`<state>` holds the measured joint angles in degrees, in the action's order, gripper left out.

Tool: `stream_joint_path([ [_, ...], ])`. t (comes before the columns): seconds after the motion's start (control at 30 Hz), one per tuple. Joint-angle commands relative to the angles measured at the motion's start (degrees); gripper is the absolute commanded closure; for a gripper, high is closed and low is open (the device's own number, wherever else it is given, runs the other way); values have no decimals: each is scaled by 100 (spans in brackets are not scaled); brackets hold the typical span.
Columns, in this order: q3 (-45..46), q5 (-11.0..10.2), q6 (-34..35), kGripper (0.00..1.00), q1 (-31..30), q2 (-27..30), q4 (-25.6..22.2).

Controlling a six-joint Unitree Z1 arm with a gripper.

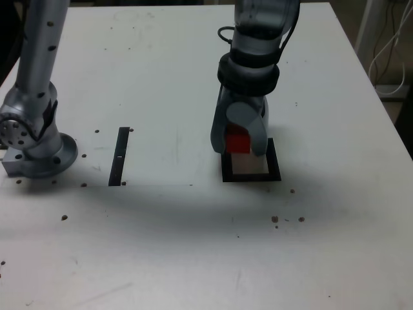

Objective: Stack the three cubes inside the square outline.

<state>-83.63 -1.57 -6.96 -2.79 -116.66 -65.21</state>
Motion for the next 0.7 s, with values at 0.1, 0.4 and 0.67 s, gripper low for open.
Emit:
stream_joint_path([
  [0.1,-109,9,82,59,-125,-86,110],
  [0.4,-86,6,98,55,-143,-169,231],
  [0.67,-67,30,94,41,-142,-319,291],
])
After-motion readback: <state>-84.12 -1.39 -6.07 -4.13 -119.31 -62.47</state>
